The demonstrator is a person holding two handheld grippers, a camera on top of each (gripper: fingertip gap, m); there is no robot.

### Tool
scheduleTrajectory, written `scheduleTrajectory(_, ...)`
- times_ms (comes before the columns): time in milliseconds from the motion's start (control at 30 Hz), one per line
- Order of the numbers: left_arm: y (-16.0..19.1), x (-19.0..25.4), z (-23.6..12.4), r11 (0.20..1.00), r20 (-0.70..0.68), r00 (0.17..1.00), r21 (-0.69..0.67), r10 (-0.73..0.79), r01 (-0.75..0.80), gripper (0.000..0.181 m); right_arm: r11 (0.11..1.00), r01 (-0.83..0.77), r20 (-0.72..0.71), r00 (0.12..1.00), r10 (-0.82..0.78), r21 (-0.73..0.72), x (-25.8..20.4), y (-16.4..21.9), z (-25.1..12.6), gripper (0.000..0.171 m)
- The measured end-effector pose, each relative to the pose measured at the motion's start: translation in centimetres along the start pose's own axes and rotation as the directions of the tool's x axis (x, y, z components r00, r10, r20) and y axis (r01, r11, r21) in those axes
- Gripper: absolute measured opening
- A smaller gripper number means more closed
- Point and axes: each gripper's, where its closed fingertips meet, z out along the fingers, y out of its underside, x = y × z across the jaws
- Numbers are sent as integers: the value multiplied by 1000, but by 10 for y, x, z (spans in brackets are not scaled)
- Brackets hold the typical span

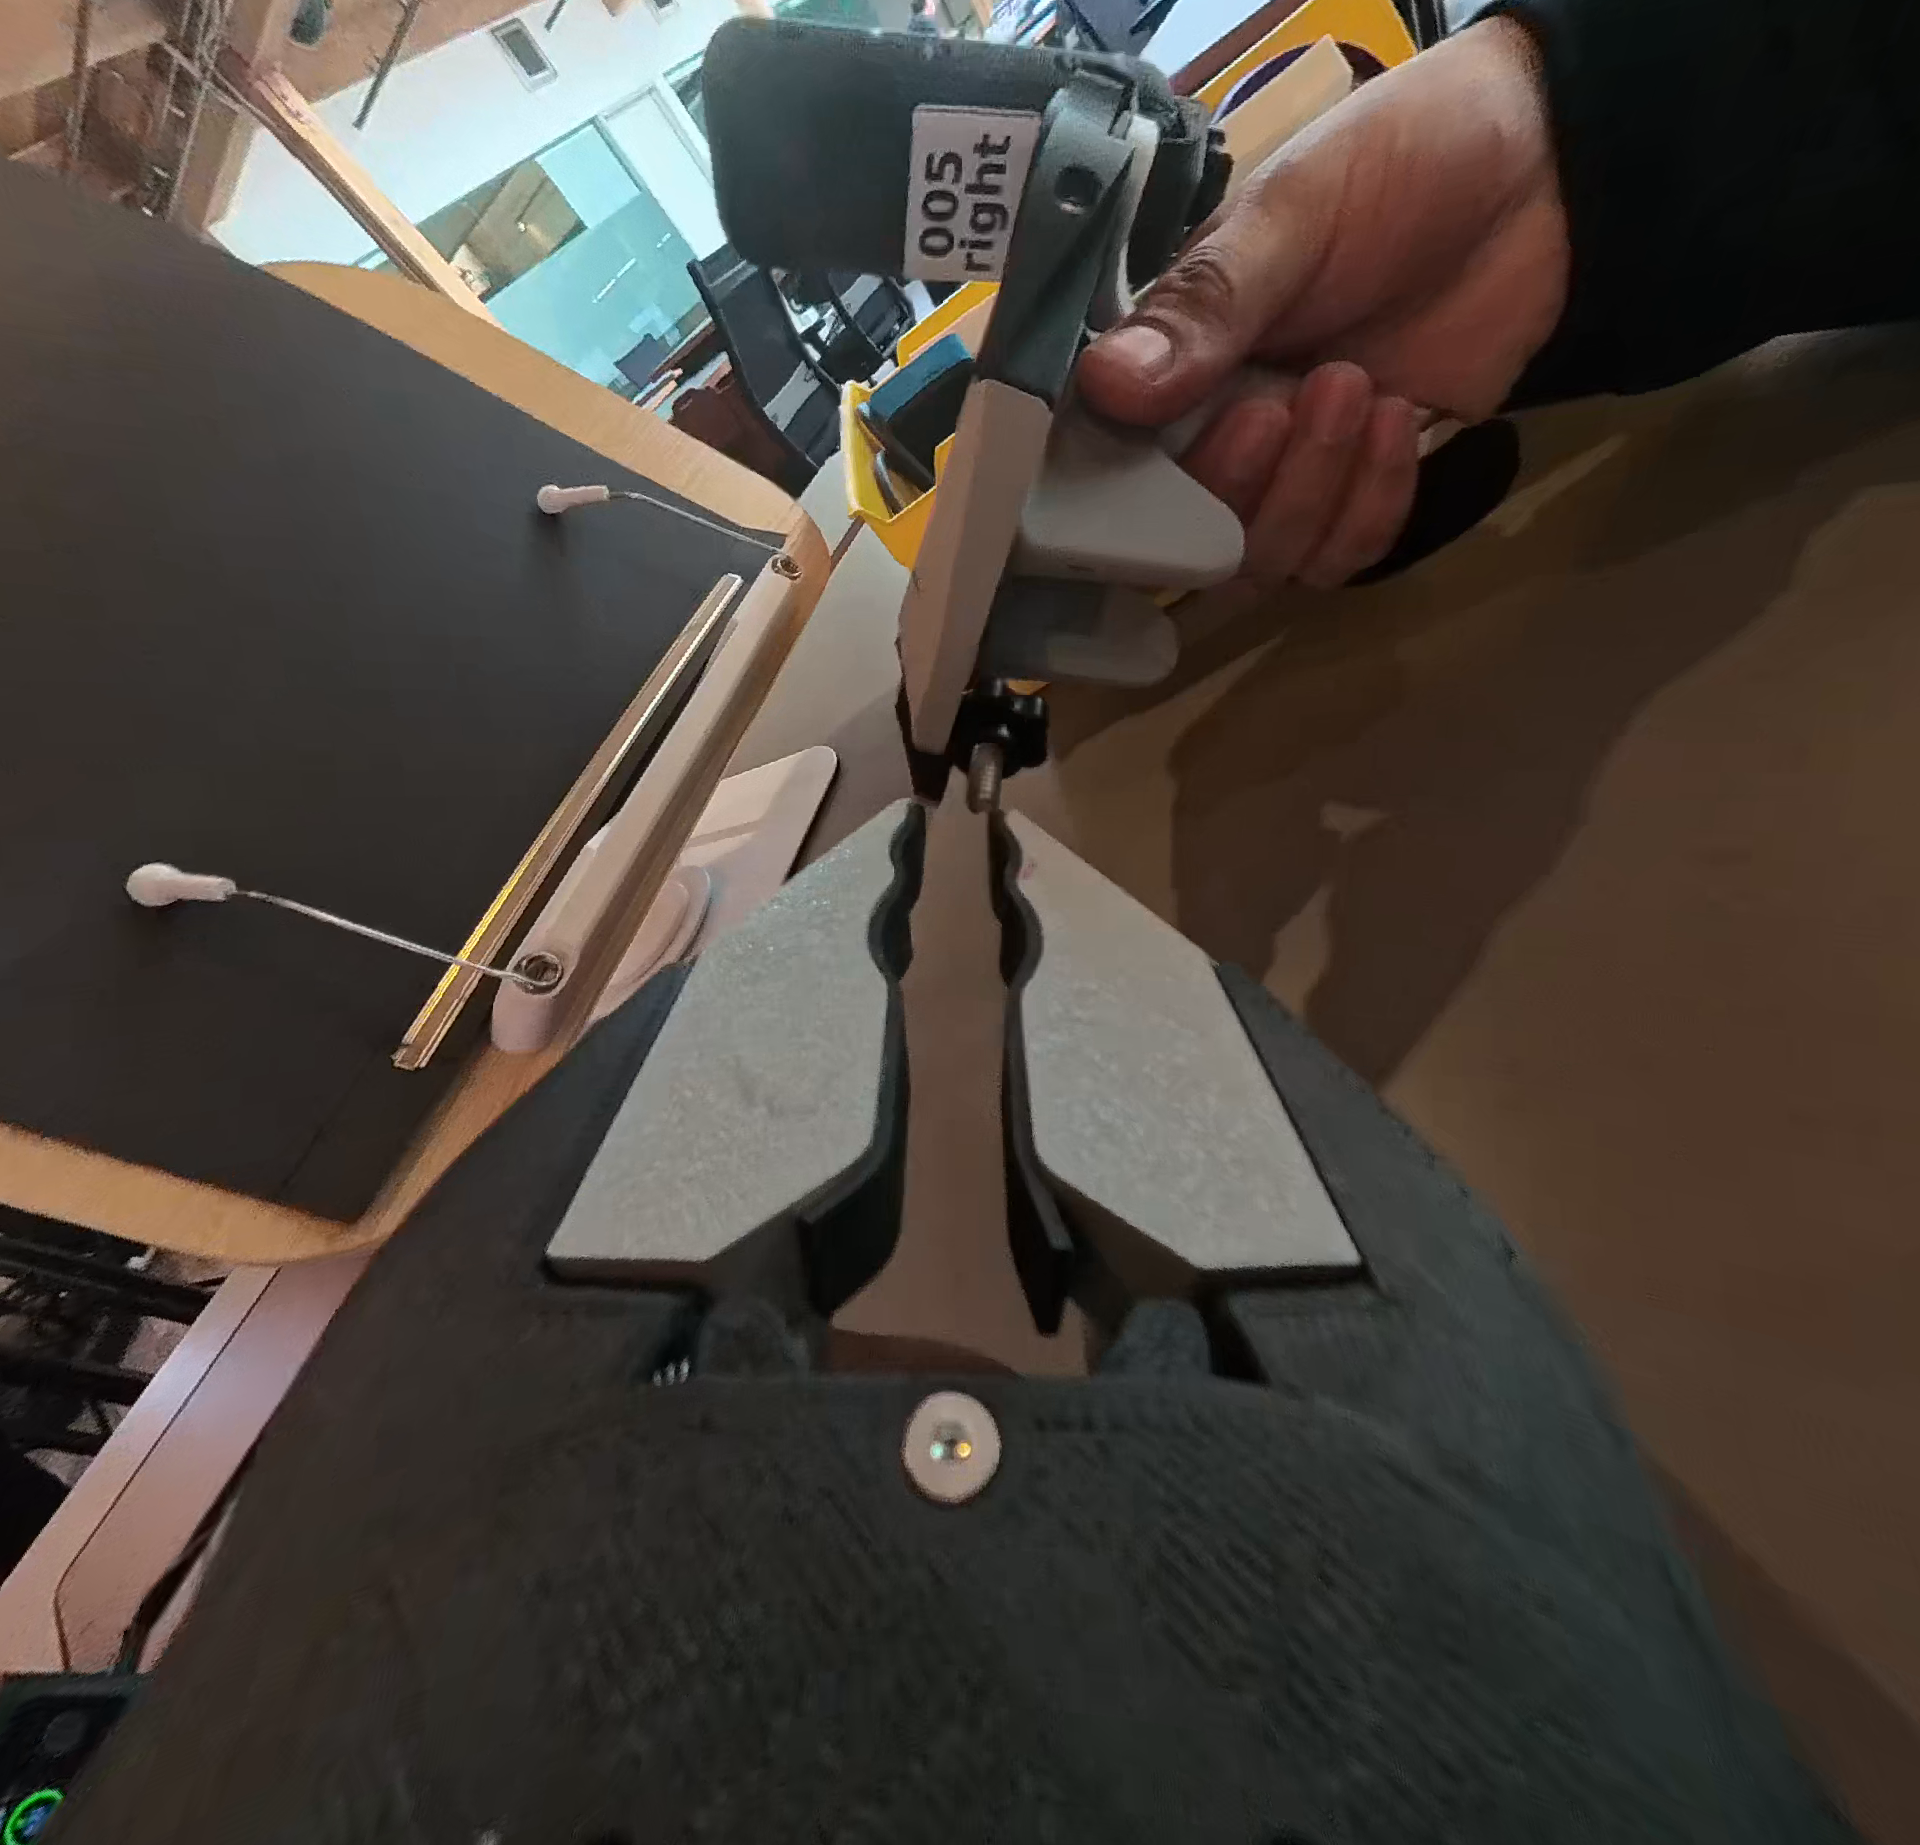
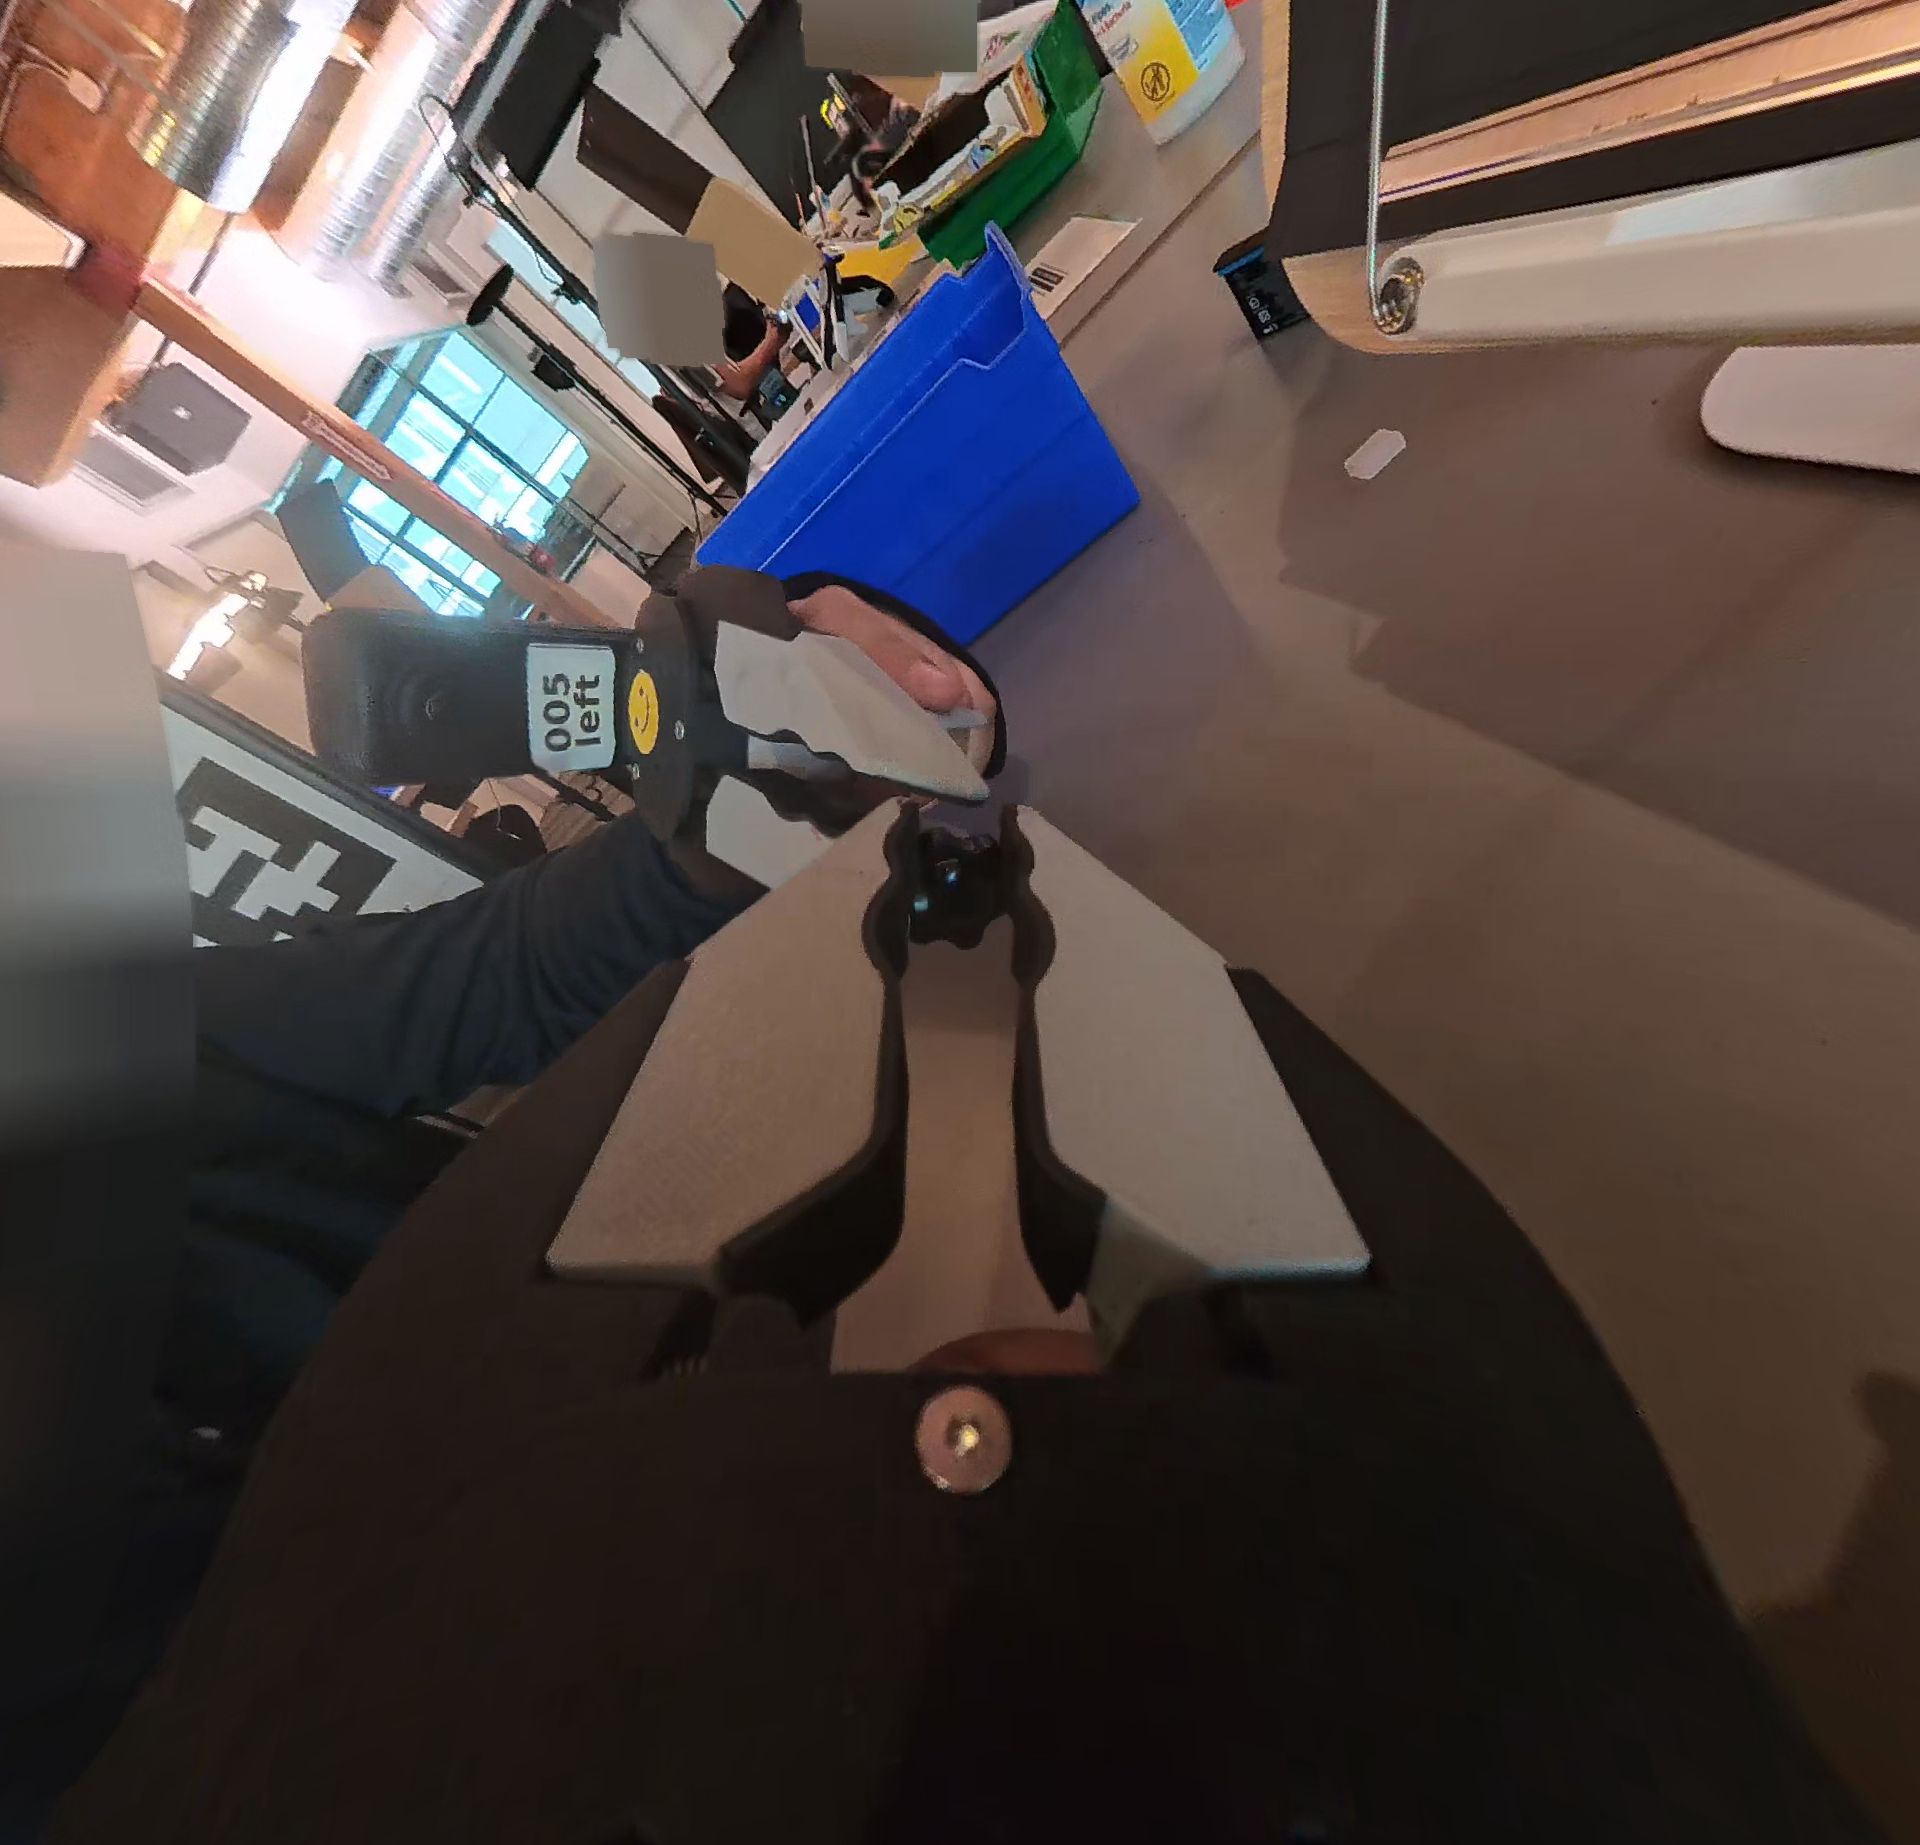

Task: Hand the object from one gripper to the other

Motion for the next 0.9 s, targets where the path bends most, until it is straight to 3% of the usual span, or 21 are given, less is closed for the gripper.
scheduleTrajectory(100, 2, 3, 2, 999, 2, 999, -18, 39, -39, 17, 1000, -4, -7, 1000, 4, -10, 2, 3, 2, 11)
scheduleTrajectory(500, -2, 6, -1, 999, -15, 999, 7, 37, -37, 17, 1000, -5, 26, 1000, 5, -1, -4, 1, 1, 11)
scheduleTrajectory(633, -5, 11, 1, 999, -32, 999, 23, 34, -33, 1, 999, -18, 36, 999, 17, 29, -6, -3, 3, 11)
scheduleTrajectory(833, 6, 14, 16, 998, -61, 997, -7, -56, 56, 0, 997, 68, -80, 995, -66, 27, 9, -3, 5, 10)
scheduleTrajectory(900, 7, 8, 16, 996, -47, 994, -5, -95, 94, 0, 995, 66, -109, 992, -58, 72, 15, -9, 3, 0)
